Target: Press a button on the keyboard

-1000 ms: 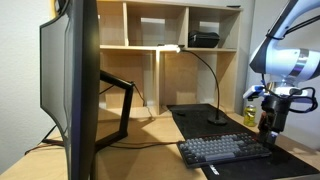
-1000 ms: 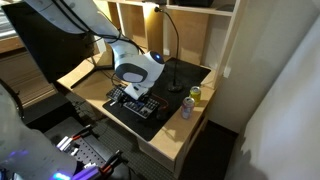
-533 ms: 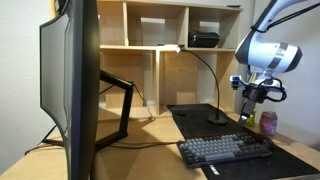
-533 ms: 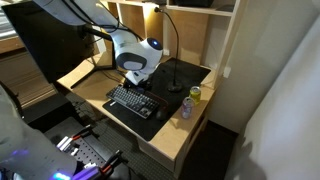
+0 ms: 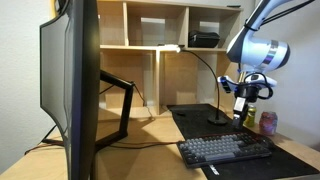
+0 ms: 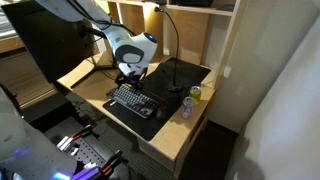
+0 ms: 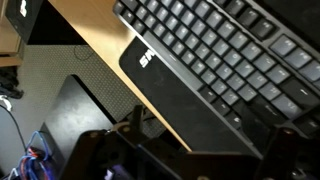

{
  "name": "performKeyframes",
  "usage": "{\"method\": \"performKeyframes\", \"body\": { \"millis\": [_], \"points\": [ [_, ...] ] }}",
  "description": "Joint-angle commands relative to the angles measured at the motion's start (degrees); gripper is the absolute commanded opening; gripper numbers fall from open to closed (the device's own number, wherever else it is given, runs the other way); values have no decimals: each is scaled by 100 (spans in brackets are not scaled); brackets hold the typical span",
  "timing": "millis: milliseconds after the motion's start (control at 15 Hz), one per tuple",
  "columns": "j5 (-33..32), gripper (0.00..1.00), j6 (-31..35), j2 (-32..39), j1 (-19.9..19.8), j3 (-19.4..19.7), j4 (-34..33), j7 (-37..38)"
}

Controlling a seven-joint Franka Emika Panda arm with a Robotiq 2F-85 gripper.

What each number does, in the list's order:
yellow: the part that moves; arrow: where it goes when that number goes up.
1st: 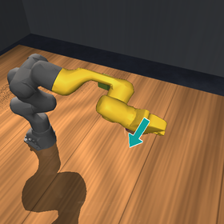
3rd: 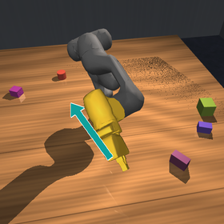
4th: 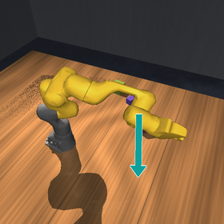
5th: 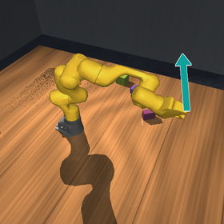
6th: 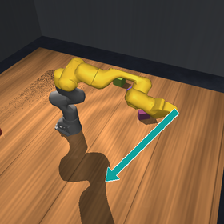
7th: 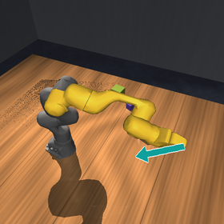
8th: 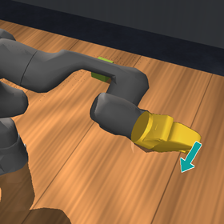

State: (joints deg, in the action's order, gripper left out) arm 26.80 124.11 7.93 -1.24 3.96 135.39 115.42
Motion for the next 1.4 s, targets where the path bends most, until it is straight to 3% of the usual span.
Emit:
{"method": "performKeyframes", "body": {
  "millis": [0,67,200,333,467,667,733,800,867,933,1000,1067,1133,1333],
  "points": [
    [-22,100,-446,176,765,62,-600,1587],
    [-36,100,-271,8,314,-150,-251,965],
    [-46,100,-297,22,599,-210,-446,1565],
    [-48,100,-300,39,643,-199,-480,1663],
    [-559,100,-228,-57,717,-133,-387,2662],
    [-736,100,-334,-81,730,-183,-397,3949],
    [-491,100,-171,130,1427,1052,-213,3350],
    [-422,100,-130,162,1553,1210,-207,3489],
    [-166,100,-31,308,1928,1655,-238,3456],
    [-446,100,-247,126,1429,999,-300,3425],
    [-513,100,-228,161,1004,721,-289,3409],
    [-517,100,-230,168,975,706,-294,3406],
    [-418,100,-250,187,1480,1158,-302,3356],
    [-418,100,-250,173,1490,1045,-309,3383]
  ]
}}
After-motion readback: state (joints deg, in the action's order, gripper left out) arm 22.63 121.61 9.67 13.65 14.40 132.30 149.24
